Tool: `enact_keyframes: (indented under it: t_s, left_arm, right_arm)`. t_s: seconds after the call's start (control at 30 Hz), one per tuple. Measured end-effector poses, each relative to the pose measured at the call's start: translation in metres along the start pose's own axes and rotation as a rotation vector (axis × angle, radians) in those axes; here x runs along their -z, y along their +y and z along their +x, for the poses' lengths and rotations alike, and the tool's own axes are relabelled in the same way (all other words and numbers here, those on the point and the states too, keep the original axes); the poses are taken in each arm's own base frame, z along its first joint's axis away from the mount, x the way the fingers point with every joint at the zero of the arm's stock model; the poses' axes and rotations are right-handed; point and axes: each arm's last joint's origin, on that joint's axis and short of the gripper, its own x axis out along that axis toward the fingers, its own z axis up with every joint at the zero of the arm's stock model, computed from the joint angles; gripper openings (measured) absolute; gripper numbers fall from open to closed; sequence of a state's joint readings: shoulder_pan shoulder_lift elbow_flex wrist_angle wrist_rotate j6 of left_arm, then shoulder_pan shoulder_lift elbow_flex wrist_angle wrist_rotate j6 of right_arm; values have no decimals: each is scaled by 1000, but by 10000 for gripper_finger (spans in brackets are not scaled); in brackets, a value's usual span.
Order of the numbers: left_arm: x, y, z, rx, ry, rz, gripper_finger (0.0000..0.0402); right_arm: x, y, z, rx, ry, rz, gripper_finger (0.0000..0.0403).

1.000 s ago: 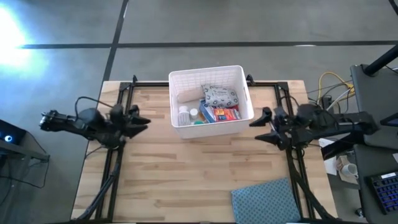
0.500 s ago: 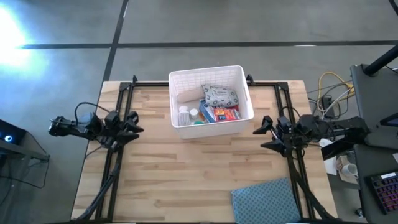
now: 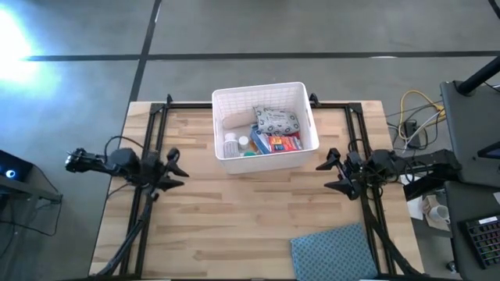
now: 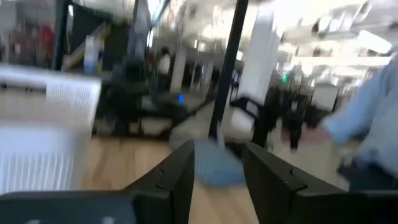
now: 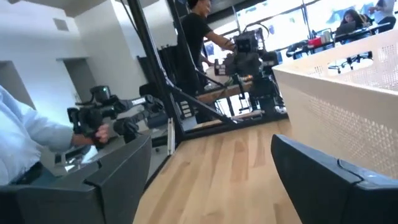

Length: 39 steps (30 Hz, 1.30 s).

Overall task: Pick & place medical supplies in basket/bin
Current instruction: Return to Home Position

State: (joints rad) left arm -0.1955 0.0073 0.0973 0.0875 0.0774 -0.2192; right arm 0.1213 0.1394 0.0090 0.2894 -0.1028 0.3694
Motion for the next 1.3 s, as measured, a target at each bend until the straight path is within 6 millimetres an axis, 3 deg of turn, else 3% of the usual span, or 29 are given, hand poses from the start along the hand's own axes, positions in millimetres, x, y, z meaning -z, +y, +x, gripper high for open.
enact_keyframes:
  t_s: [0.5,0.9,1.03,1.3]
  left_arm:
    - [45,11,6,-69,253,-50,118]
    - [32,21,0,-168,110,-23,118]
    - [29,30,-3,-267,84,-12,118]
    - [29,32,-3,-290,77,-9,118]
  right_arm:
    - [0,0,0,0,2,24,320]
    - [-1,0,-1,4,-8,21,315]
    - [-5,0,-4,-3,-53,15,313]
    - [-17,2,-11,-7,-183,-10,321]
